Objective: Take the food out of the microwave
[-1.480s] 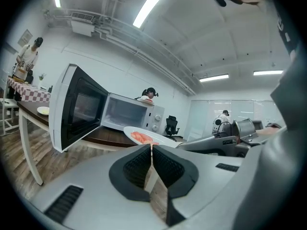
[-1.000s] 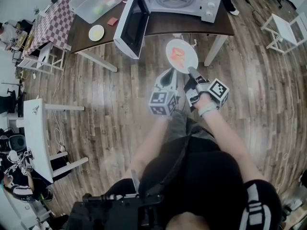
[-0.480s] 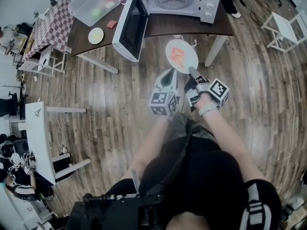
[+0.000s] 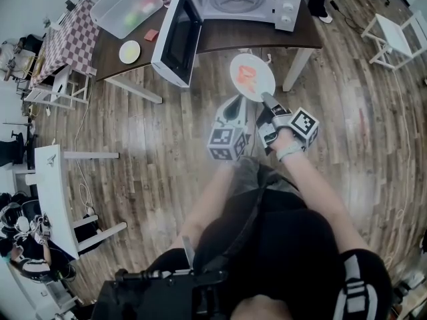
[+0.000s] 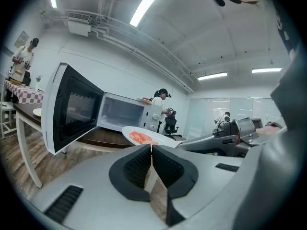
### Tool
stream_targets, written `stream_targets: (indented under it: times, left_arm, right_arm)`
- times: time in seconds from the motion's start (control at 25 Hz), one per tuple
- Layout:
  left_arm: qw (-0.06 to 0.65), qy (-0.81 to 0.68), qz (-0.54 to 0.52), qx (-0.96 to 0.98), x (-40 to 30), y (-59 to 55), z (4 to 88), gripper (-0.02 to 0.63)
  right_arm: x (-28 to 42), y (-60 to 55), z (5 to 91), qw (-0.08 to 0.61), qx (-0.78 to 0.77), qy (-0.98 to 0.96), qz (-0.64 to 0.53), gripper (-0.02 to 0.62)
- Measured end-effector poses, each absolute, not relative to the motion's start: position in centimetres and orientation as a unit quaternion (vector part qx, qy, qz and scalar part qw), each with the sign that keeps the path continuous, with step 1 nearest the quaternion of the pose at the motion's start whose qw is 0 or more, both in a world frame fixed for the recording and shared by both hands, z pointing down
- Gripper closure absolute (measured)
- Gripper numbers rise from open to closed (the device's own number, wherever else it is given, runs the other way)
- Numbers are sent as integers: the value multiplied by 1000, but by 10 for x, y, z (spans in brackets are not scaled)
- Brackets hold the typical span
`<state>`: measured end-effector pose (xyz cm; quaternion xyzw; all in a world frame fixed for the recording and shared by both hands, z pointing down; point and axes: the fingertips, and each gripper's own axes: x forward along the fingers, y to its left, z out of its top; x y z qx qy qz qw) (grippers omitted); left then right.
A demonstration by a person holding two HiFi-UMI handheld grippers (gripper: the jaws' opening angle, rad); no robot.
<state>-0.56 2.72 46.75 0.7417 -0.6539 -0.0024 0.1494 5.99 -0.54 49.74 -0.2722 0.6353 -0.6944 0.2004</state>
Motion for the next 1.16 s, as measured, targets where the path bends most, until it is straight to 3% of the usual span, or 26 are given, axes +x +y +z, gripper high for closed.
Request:
stream_targets:
  times: [1.16]
  left_arm:
    - [125,-636,23,761,5,27,458,607]
  right_arm:
    - [73,-7,497,199,-283,624,-701,555]
